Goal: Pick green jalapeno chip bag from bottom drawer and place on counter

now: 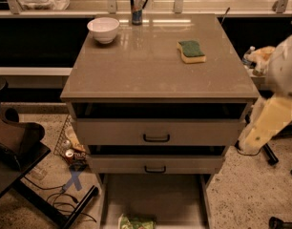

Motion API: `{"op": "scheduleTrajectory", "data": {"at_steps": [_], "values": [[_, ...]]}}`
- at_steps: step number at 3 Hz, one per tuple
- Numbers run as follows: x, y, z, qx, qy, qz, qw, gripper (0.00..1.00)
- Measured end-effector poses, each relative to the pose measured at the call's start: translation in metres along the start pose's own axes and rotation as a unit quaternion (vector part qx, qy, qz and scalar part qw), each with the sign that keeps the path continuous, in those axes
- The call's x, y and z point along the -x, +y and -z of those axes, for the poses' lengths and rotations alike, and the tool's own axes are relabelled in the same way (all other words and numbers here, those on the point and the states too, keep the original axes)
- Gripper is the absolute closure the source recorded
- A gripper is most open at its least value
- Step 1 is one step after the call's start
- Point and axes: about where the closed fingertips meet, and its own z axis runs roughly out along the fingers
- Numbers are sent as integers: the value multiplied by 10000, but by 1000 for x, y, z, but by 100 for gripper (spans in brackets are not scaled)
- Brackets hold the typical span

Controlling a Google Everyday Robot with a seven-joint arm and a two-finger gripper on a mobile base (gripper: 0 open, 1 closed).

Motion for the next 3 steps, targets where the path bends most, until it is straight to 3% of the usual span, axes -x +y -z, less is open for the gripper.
{"op": "scheduleTrajectory", "data": {"at_steps": [1, 2, 3], "values": [[-16, 44, -31, -38, -593, -62, 9982, 0], [-42, 101, -110, 34, -1361, -445, 9897, 0], [-51, 112, -174, -306, -1819, -353, 9822, 0]]}}
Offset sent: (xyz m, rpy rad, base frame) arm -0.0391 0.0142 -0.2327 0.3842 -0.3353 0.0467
